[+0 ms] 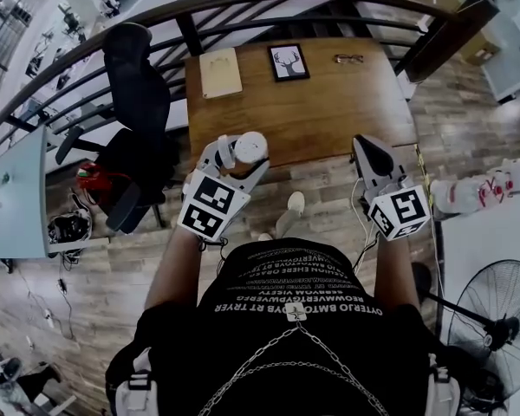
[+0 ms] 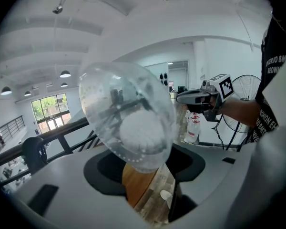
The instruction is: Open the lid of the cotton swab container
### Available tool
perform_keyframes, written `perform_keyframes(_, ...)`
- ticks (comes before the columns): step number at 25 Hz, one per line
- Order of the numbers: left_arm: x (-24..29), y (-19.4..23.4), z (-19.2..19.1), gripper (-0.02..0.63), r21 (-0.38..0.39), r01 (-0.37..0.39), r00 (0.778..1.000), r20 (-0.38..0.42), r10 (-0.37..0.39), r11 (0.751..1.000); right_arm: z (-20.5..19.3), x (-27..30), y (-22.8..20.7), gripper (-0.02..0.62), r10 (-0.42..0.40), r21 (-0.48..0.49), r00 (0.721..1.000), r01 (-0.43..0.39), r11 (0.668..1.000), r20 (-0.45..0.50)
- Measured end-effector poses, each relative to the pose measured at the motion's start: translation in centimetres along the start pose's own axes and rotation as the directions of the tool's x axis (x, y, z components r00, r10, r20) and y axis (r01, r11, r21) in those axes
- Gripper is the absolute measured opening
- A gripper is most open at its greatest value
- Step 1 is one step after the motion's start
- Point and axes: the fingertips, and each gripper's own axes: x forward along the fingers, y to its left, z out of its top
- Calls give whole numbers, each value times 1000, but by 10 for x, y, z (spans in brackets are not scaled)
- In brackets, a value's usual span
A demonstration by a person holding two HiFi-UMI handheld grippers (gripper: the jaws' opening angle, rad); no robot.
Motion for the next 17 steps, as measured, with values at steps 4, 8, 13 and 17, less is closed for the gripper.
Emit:
perform_keyframes(4, 1, -1, -2, 262, 5, 13, 1000, -6, -13, 1000, 1, 3, 6, 14, 16, -7, 1000, -16, 1000, -10)
perform_keyframes(8, 2, -3, -3, 262, 9, 25, 1000, -12, -25, 1000, 1, 3, 10, 14, 25, -8, 1000, -25, 1000, -17)
perform_keyframes(13, 2, -7, -1, 262, 21, 34, 999, -6, -34, 999, 0, 2, 10, 14, 22, -5, 1000, -22, 1000, -22)
perform_keyframes(17, 2, -11, -5, 262, 17, 40, 999, -16, -39, 999, 0, -2, 16, 14, 21, 4, 1000, -21, 1000, -22)
